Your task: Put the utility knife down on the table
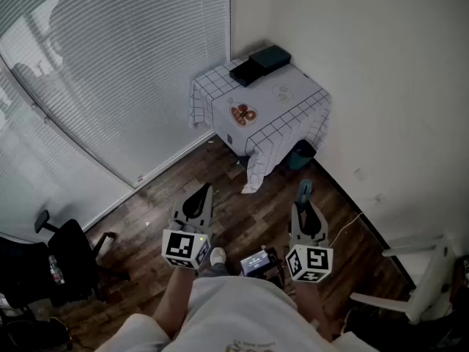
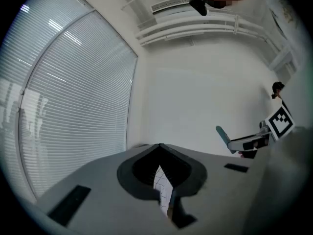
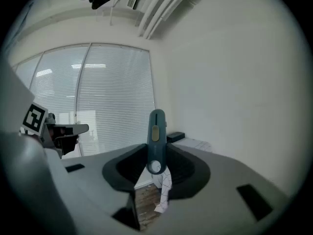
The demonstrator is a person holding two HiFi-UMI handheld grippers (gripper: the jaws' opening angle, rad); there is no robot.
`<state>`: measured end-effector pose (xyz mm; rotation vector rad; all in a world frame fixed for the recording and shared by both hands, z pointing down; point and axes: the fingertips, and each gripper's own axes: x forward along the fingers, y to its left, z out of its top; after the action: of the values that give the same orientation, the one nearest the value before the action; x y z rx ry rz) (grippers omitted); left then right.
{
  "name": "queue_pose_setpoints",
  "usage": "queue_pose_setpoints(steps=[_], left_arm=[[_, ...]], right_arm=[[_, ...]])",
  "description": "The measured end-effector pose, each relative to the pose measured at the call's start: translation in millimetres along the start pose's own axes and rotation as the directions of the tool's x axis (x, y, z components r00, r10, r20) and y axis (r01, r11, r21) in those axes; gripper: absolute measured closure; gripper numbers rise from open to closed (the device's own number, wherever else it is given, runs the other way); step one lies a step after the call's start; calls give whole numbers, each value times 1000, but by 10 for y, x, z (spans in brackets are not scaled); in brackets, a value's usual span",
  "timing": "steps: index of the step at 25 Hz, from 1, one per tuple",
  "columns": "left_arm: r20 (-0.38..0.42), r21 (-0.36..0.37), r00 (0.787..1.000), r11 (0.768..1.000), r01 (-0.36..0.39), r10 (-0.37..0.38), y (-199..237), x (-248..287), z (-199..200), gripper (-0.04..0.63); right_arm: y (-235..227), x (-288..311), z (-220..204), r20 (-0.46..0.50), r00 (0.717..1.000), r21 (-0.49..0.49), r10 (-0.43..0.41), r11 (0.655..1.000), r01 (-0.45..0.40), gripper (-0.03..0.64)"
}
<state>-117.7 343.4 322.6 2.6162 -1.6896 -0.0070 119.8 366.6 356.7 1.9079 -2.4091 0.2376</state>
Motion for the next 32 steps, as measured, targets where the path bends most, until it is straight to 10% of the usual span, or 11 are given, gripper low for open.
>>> queue_pose_setpoints(steps=[32], left_arm=[[-9, 37, 999, 999, 34, -34, -570, 58, 21, 588]], right_arm=[[-386, -290, -9, 13, 1000, 31, -5, 1000, 4, 485]])
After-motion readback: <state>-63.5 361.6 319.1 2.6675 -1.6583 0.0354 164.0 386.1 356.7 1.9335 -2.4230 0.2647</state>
